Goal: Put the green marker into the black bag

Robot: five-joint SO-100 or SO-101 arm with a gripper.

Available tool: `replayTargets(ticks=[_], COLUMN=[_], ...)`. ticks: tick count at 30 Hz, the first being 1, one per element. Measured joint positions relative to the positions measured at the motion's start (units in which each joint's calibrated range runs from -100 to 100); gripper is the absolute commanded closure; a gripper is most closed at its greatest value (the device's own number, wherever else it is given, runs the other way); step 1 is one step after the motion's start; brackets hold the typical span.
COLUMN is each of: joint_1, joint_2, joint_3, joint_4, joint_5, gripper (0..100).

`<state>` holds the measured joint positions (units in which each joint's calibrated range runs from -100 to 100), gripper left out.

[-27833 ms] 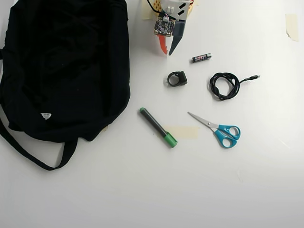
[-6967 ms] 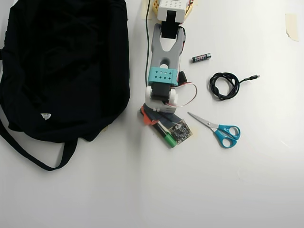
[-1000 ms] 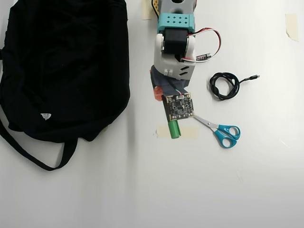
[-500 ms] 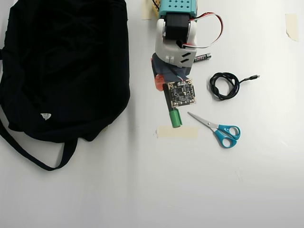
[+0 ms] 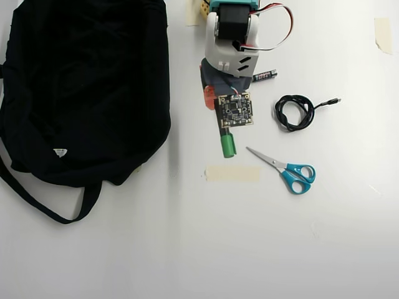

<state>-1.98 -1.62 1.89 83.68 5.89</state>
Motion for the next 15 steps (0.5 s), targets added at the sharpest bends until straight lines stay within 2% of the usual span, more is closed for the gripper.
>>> replayTargets(ticks=[15], joint_1=[-0.9], joint_2=[-7.1], joint_3=[8.4], joint_4=[-3.2], joint_5=[-0.7], gripper=[98])
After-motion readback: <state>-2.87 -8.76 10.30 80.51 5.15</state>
